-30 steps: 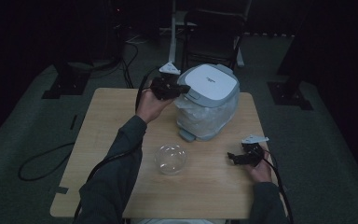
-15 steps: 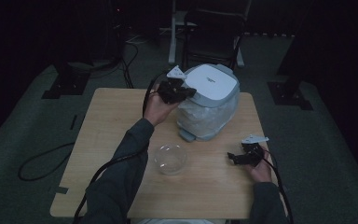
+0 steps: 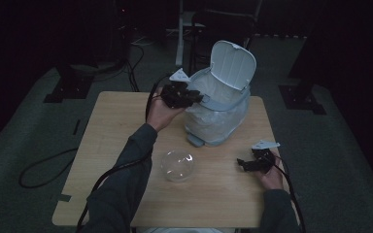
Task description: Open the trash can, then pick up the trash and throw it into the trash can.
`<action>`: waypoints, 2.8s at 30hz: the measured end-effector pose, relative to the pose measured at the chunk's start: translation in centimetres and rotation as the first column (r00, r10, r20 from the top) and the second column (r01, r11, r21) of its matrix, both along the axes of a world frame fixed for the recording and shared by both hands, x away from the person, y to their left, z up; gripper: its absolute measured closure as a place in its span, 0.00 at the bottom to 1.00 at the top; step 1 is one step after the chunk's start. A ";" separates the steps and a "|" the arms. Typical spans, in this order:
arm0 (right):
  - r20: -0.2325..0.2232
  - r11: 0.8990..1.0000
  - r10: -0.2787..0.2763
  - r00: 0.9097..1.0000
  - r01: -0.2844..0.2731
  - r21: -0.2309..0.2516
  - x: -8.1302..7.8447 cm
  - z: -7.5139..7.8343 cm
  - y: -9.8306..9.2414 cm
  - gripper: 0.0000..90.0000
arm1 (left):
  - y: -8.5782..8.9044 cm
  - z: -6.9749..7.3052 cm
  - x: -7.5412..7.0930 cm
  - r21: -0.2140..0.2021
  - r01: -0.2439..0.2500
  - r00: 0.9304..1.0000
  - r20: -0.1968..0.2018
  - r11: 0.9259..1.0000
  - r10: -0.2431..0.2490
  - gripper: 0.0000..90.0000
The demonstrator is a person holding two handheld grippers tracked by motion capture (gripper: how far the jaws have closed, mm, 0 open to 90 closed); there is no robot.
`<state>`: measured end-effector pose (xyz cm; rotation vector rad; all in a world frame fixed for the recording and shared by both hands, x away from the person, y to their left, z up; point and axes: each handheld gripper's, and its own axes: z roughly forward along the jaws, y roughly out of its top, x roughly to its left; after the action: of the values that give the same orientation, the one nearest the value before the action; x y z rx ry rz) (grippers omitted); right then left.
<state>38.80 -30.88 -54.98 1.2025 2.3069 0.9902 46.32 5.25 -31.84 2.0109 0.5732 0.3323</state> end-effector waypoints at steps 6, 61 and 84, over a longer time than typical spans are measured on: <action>0.000 1.000 0.002 1.000 -0.002 0.000 0.0 0.0 0.0 0.12 | 2.4 -0.5 -0.7 -0.010 -0.039 0.999 0.023 0.999 0.039 0.68; -0.003 1.000 -0.004 1.000 0.004 0.000 -0.1 0.0 0.0 0.13 | 11.9 -18.4 -9.9 0.025 -0.138 0.972 -0.188 0.990 0.140 0.70; -0.003 1.000 -0.004 1.000 0.004 0.000 -0.1 0.0 0.0 0.13 | 12.2 -15.2 -10.6 -0.099 -0.091 0.985 -0.158 0.991 0.075 0.58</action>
<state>38.74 -30.84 -54.98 1.2089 2.3053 0.9872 35.74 17.41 -47.08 1.9245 0.7582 0.1933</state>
